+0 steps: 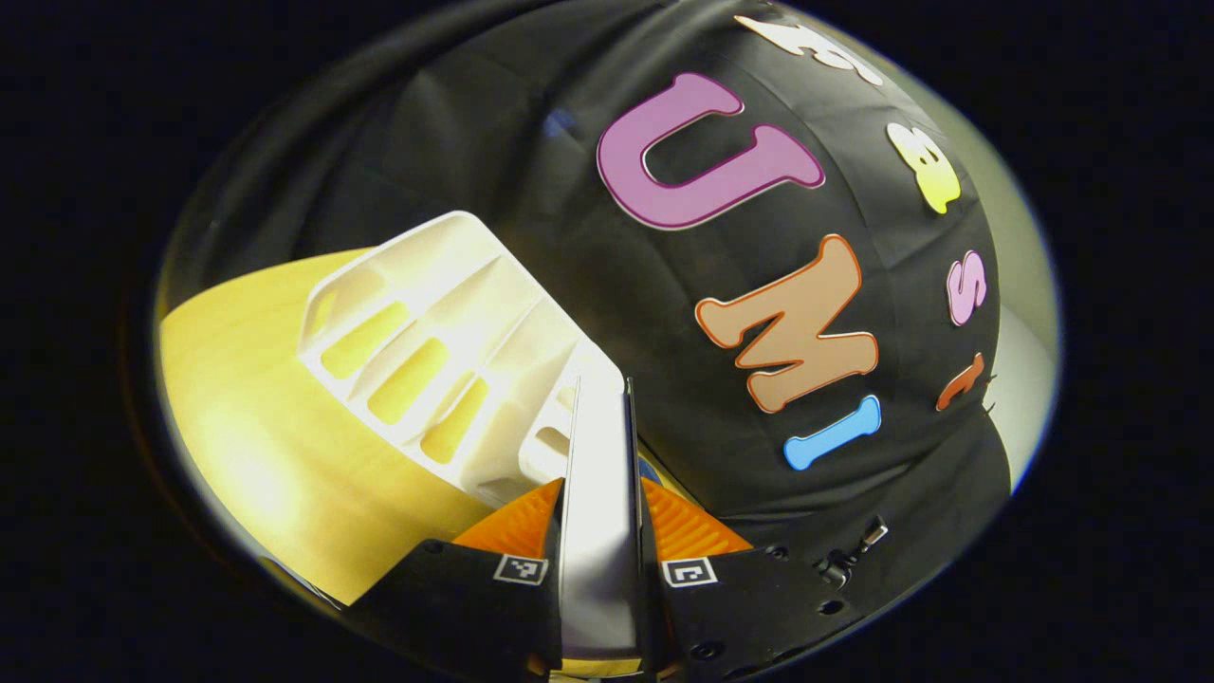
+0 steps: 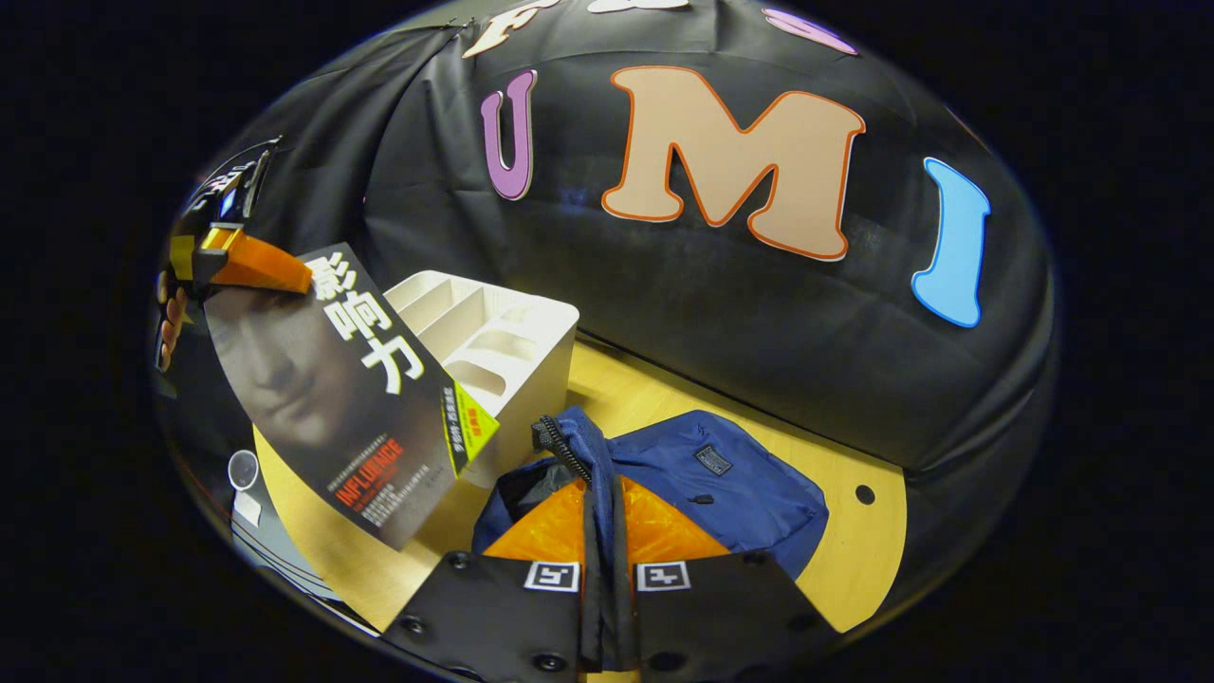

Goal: Open the schoolbag, grab two books from the bookshelf and put them into the schoolbag.

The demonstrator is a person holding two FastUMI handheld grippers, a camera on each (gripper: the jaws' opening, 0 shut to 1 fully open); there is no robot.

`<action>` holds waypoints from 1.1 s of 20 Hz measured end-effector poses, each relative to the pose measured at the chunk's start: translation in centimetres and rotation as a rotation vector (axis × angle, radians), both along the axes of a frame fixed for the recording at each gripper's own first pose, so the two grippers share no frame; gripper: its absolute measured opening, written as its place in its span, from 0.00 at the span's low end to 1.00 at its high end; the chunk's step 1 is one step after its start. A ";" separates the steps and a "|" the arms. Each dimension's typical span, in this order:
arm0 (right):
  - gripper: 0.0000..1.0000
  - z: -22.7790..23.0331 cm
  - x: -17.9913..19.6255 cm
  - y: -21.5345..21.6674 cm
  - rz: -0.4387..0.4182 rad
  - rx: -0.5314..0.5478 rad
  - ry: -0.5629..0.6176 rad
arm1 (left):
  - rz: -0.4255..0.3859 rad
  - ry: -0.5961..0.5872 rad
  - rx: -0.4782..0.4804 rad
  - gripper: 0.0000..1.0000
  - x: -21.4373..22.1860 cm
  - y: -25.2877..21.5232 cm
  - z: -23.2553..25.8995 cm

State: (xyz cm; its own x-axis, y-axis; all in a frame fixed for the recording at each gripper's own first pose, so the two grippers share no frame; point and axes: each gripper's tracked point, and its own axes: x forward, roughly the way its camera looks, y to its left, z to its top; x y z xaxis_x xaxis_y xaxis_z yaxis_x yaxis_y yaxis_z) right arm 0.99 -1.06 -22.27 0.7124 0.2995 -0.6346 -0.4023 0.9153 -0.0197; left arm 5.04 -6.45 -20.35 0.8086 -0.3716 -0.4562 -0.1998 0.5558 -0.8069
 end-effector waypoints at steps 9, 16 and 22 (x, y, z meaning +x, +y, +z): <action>0.08 0.1 -0.2 -0.3 0.015 0.010 0.002 | 0.003 0.067 -0.073 0.29 -0.3 -6.4 -5.8; 0.07 0.0 -0.1 -0.4 0.016 0.019 0.005 | 0.174 0.096 -0.156 0.31 0.3 -8.6 -9.5; 0.08 -0.1 -0.1 -0.1 0.021 0.022 0.007 | 0.297 0.049 -0.203 0.29 -0.1 -10.5 -10.7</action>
